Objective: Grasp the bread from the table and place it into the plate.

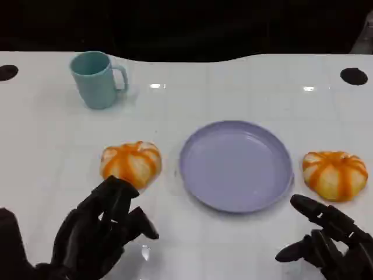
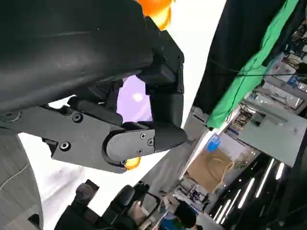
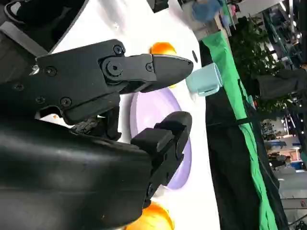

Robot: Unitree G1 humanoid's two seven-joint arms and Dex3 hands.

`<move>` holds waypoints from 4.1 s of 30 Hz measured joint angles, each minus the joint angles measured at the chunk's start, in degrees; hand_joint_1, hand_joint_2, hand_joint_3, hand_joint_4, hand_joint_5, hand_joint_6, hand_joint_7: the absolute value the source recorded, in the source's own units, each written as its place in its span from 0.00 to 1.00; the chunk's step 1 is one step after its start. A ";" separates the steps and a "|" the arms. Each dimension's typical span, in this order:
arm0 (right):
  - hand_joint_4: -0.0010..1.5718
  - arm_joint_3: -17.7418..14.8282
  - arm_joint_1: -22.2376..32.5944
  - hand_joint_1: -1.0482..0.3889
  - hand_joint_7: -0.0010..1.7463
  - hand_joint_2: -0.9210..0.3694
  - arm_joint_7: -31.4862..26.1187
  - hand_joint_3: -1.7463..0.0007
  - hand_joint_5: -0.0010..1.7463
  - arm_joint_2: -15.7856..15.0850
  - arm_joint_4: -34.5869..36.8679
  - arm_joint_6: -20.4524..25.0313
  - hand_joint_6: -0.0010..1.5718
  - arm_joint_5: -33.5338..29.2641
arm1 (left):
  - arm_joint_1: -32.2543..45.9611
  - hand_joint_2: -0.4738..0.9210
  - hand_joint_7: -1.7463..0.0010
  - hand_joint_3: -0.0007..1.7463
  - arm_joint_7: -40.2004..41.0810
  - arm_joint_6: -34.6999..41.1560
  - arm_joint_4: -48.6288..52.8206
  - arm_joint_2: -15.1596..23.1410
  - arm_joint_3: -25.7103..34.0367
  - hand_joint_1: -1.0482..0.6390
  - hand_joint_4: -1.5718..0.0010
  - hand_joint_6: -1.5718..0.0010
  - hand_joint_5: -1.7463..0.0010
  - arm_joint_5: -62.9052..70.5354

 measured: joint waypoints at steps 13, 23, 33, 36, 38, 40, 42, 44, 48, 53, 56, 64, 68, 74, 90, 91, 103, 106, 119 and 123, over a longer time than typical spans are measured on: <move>0.47 0.03 0.00 0.21 0.16 0.00 -0.16 0.81 0.63 -0.03 -0.03 0.02 0.62 -0.03 | 0.05 1.00 0.05 0.28 0.02 0.45 -0.10 -0.05 -0.11 0.32 0.55 0.68 0.00 0.08; 0.46 0.02 0.01 0.21 0.16 0.00 -0.16 0.81 0.63 -0.08 -0.16 0.46 0.62 0.05 | 0.08 1.00 0.14 0.27 1.50 1.91 -1.19 -0.25 -0.12 0.31 0.57 0.67 0.02 0.08; 0.46 0.04 -0.04 0.21 0.16 0.00 -0.24 0.81 0.63 -0.08 -0.16 0.50 0.62 0.03 | -3.00 1.00 0.69 0.19 -1.74 -17.23 0.99 5.01 -4.04 0.33 0.68 0.66 0.34 16.01; 0.46 0.04 -0.04 0.21 0.16 0.00 -0.24 0.81 0.63 -0.08 -0.16 0.50 0.62 0.03 | -3.21 1.00 0.70 0.19 -1.74 -18.66 1.76 5.08 -4.60 0.33 0.68 0.66 0.35 16.40; 0.46 0.03 -0.04 0.21 0.16 0.00 -0.24 0.81 0.63 -0.08 -0.16 0.50 0.62 0.03 | -3.21 1.00 0.70 0.19 -1.74 -18.73 2.30 5.09 -4.80 0.33 0.68 0.65 0.35 16.50; 0.46 0.04 -0.04 0.21 0.16 0.00 -0.24 0.81 0.63 -0.08 -0.16 0.50 0.62 0.03 | -3.21 1.00 0.71 0.19 -1.74 -18.88 2.40 5.10 -4.82 0.33 0.68 0.65 0.35 16.64; 0.46 0.04 -0.04 0.20 0.16 0.00 -0.24 0.81 0.63 -0.08 -0.16 0.50 0.61 0.03 | -3.21 1.00 0.77 0.12 -1.74 -19.40 2.40 5.13 -4.83 0.32 0.79 0.69 0.42 16.77; 0.45 0.09 -0.04 0.20 0.16 0.00 -0.23 0.81 0.63 -0.03 -0.15 0.49 0.62 -0.01 | -4.00 0.97 0.90 0.03 -0.33 -21.56 2.34 7.53 -6.32 0.31 0.87 0.70 0.55 24.97; 0.45 0.17 -0.09 0.20 0.16 0.00 -0.22 0.81 0.62 0.20 -0.14 0.49 0.61 0.03 | -7.56 0.97 0.96 0.00 4.50 -24.82 2.01 15.14 -8.94 0.31 0.94 0.72 0.62 44.87; 0.45 0.06 -0.29 0.21 0.15 0.00 -0.21 0.81 0.62 0.27 -0.03 0.42 0.61 0.03 | -14.57 0.95 0.99 0.00 8.36 -29.05 -0.30 25.27 -14.26 0.30 0.93 0.75 0.69 68.39; 0.45 0.08 -0.70 0.21 0.15 0.00 -0.19 0.81 0.62 0.30 0.00 0.21 0.61 -0.01 | -17.78 0.94 1.00 0.00 7.09 -27.97 -0.95 27.18 -16.24 0.30 0.92 0.75 0.71 72.88; 0.45 0.07 -0.64 0.20 0.15 0.00 -0.04 0.80 0.63 0.29 0.22 -0.28 0.61 -0.20 | -24.22 0.94 1.00 0.00 7.43 -25.57 6.50 27.70 -22.44 0.30 0.83 0.75 0.83 83.94; 0.45 0.16 -0.60 0.20 0.15 0.00 -0.07 0.80 0.63 0.29 0.27 -0.50 0.61 -0.97 | -27.89 0.95 1.00 0.00 7.58 -24.00 12.63 27.28 -25.04 0.30 0.81 0.75 0.88 86.24; 0.45 0.11 -0.60 0.20 0.15 0.00 0.03 0.81 0.63 0.35 0.27 -0.50 0.61 -0.92 | -30.03 0.95 1.00 0.00 7.54 -22.85 16.17 27.03 -27.26 0.29 0.79 0.75 0.90 86.88; 0.44 0.09 -0.36 0.20 0.15 0.00 0.41 0.80 0.63 0.49 0.34 -0.73 0.61 -1.09 | -44.57 0.93 1.00 0.00 11.86 -18.96 48.68 16.56 -33.80 0.30 0.86 0.79 0.97 84.89; 0.44 0.09 -0.36 0.20 0.15 0.00 0.41 0.80 0.63 0.49 0.34 -0.74 0.61 -1.10 | -45.03 0.93 1.00 0.00 12.27 -19.29 49.55 16.39 -33.92 0.30 0.86 0.79 0.98 84.43; 0.44 0.15 -0.05 0.20 0.15 0.00 0.46 0.80 0.64 0.46 -0.14 -0.42 0.61 -1.00 | -51.12 0.93 0.99 0.00 17.06 -22.14 64.24 12.93 -35.29 0.32 0.82 0.76 0.97 80.45; 0.44 0.13 0.11 0.21 0.15 0.00 0.45 0.80 0.64 0.46 -0.20 -0.29 0.61 -0.99 | -52.61 0.93 0.99 0.00 18.00 -23.07 67.46 12.32 -35.55 0.32 0.82 0.76 0.98 79.57; 0.44 0.07 0.20 0.20 0.15 0.00 0.43 0.80 0.64 0.49 -0.24 -0.28 0.61 -0.97 | -54.53 1.00 0.19 0.14 33.05 -26.89 75.32 11.13 -35.27 0.47 0.56 0.60 0.00 76.58; 0.44 0.07 0.20 0.20 0.15 0.00 0.43 0.80 0.64 0.49 -0.24 -0.28 0.61 -0.95 | -54.53 1.00 0.17 0.14 34.12 -27.28 75.90 11.12 -35.34 0.47 0.56 0.61 0.00 76.55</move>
